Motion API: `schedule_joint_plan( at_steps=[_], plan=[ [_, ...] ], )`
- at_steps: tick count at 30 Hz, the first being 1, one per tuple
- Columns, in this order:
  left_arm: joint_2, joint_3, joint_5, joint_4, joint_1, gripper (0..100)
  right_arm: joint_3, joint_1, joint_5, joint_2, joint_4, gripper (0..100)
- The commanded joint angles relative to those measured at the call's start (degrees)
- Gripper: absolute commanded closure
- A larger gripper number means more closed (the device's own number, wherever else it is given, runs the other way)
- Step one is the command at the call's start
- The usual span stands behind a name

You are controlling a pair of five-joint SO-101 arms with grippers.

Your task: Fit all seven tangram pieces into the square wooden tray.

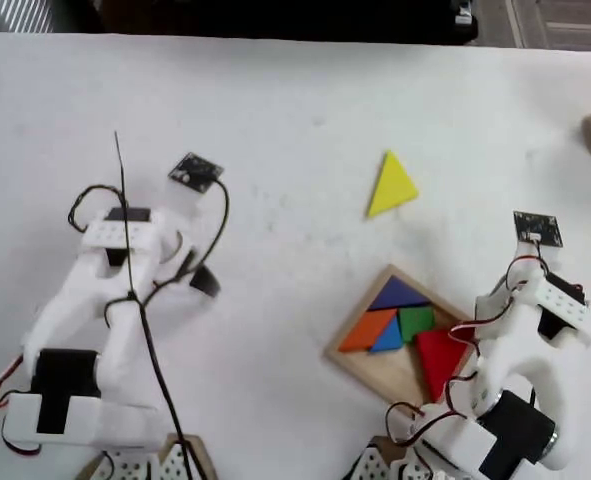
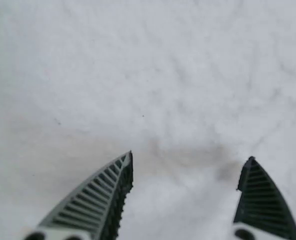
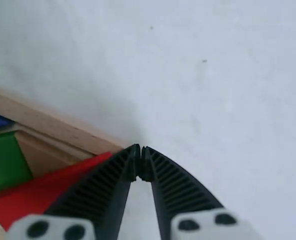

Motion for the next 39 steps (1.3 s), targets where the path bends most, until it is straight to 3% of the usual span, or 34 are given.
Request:
schedule_joint_plan(
  at_steps=[1, 8, 11, 18, 29, 39],
  plan=[
    [-0.13, -3.08, -0.88, -0.44, -0.40, 67, 1.14, -1.36, -0.44, -3.65, 0.66, 98.1],
    [-0.13, -3.08, -0.88, -0.44, -0.40, 67, 3.25, -1.63, -1.05, -16.92, 1.98, 98.1],
    [-0.13, -3.08, -0.88, -0.44, -0.40, 67, 1.23, -4.00, -4.92, -18.42, 1.36, 98.1],
    [-0.13, -2.99, -0.88, -0.44, -0.48, 67, -3.25, -9.27, -7.30, -11.03, 1.27, 98.1],
    [-0.13, -3.08, -0.88, -0.44, -0.31, 67, -4.57, -7.69, -4.57, -1.71, 4.97, 98.1],
    [-0.13, -3.08, -0.88, -0.44, -0.40, 67, 7.30, -7.69, -2.99, -17.01, 7.34, 98.1]
  ],
)
